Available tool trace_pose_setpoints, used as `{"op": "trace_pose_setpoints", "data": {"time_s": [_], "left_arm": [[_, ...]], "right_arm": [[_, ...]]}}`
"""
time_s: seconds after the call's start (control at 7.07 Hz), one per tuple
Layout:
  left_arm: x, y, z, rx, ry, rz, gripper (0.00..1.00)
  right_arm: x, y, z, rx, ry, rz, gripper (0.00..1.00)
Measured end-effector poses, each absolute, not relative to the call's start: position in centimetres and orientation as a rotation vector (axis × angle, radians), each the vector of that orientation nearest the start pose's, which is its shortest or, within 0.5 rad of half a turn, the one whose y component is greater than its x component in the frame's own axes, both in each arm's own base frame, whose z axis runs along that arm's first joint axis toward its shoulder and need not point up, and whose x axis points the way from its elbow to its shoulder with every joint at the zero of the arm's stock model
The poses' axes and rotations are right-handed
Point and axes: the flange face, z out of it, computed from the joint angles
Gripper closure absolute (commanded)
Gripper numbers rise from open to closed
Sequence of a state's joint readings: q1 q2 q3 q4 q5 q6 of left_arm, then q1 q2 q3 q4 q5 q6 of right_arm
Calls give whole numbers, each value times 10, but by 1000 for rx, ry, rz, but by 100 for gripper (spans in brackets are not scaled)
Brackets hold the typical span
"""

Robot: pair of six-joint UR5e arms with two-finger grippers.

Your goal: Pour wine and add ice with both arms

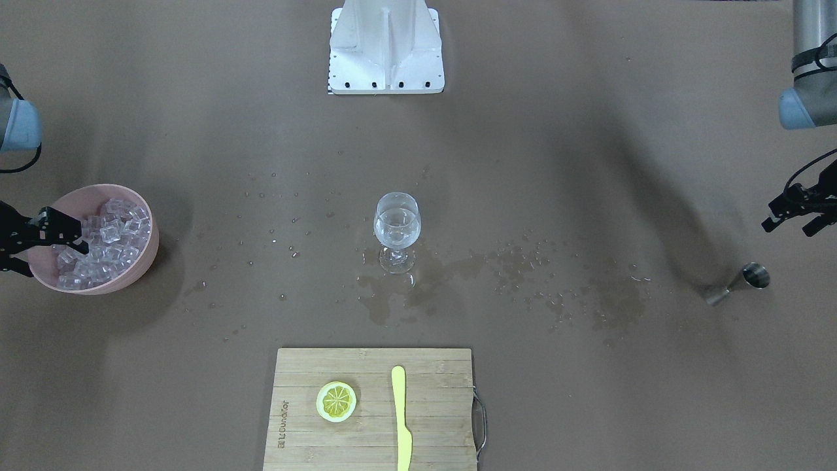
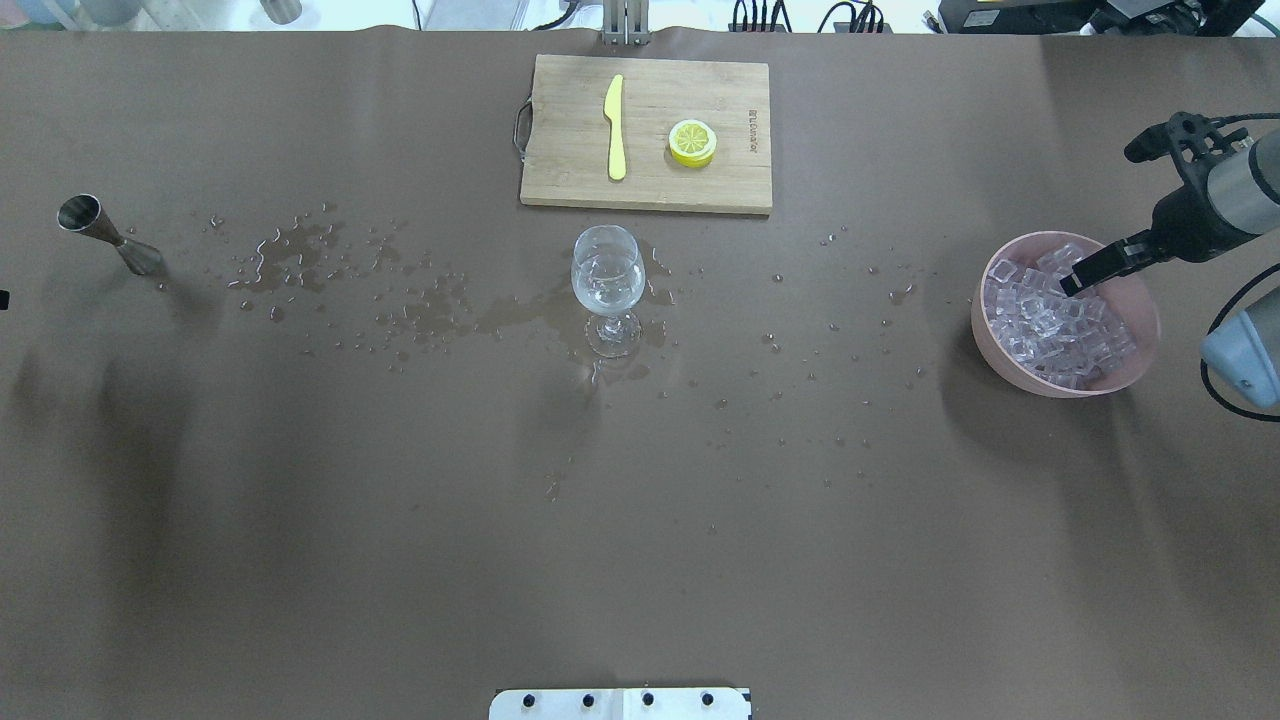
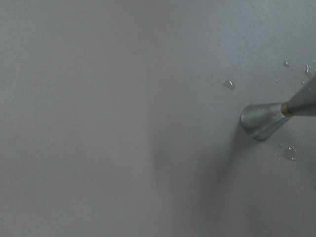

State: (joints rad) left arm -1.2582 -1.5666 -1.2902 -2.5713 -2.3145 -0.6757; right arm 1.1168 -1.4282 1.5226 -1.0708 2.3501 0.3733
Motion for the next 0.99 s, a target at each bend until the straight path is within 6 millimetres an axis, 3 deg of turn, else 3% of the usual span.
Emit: {"op": "trace_pose_setpoints", "data": {"time_s": [0.99], "left_arm": [[90,-489,686,298,964,-61,2]], "right_arm": [[-194,-542,546,222,-925,-311,0]]}}
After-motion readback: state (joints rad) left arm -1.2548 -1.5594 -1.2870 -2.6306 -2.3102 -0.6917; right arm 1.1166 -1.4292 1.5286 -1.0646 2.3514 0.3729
